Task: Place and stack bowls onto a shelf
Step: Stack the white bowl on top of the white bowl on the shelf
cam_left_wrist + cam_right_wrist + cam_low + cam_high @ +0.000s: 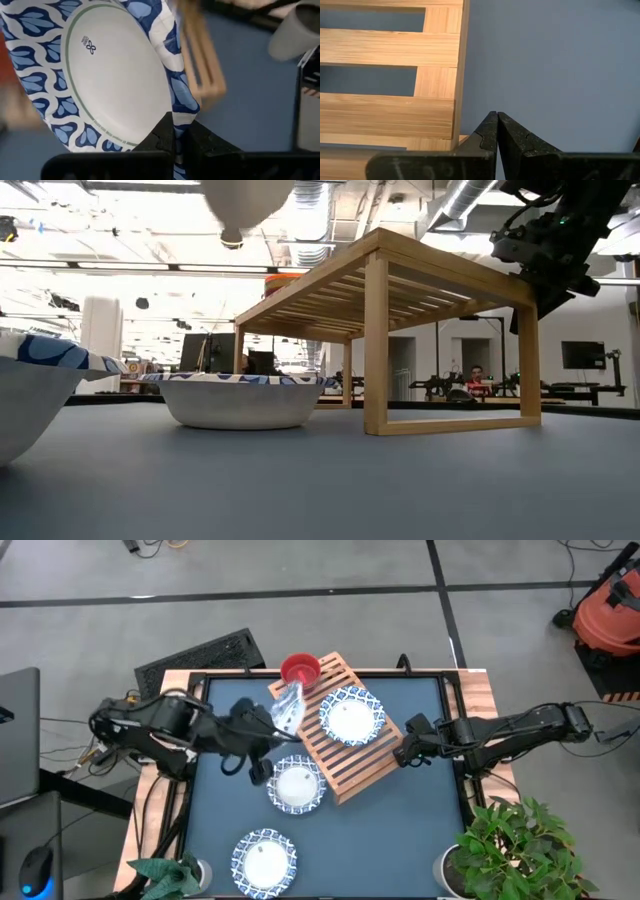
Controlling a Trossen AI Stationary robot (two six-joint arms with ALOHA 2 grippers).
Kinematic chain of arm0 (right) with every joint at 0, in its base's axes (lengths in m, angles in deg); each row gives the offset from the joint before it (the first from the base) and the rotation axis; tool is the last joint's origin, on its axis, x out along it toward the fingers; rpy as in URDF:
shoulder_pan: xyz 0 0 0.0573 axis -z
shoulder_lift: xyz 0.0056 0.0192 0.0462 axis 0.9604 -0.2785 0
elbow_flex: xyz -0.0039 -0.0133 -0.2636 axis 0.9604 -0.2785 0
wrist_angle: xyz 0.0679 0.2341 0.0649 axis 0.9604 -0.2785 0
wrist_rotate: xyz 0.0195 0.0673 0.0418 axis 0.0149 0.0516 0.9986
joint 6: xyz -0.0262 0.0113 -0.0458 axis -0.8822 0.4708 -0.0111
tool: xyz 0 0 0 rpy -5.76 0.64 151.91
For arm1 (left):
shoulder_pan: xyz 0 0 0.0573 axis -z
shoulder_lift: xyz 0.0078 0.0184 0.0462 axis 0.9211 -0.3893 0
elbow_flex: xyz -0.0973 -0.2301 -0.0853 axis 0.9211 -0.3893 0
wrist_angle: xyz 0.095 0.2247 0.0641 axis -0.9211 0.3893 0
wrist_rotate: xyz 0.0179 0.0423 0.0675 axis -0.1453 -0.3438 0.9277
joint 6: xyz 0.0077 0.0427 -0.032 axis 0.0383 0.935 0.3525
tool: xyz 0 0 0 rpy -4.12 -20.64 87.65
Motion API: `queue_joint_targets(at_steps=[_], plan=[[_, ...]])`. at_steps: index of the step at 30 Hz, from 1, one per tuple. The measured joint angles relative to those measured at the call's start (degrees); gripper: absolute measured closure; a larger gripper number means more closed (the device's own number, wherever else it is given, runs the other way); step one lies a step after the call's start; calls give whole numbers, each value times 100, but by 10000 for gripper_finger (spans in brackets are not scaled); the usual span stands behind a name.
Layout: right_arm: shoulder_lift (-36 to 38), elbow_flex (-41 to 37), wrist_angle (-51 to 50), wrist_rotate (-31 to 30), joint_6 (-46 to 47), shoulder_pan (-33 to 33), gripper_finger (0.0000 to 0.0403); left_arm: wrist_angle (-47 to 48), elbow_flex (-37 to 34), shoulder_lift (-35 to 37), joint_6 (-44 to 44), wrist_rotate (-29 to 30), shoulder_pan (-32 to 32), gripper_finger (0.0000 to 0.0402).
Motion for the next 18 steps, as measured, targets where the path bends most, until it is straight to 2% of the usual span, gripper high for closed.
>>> queue_joint_targets(at_steps=[4,10,13,18], plan=[[0,0,2,0,1,0,367,-790,263,4,2007,362,-28,401],[-2,0,13,0,2,11,367,-1721,261,-120,5533,57,-283,401],[-2,0,15,0,4,11,367,-1759,260,-277,6436,-31,-505,401],[-7,0,54,5,44,9,367,-1757,258,-614,7303,-269,-881,401]])
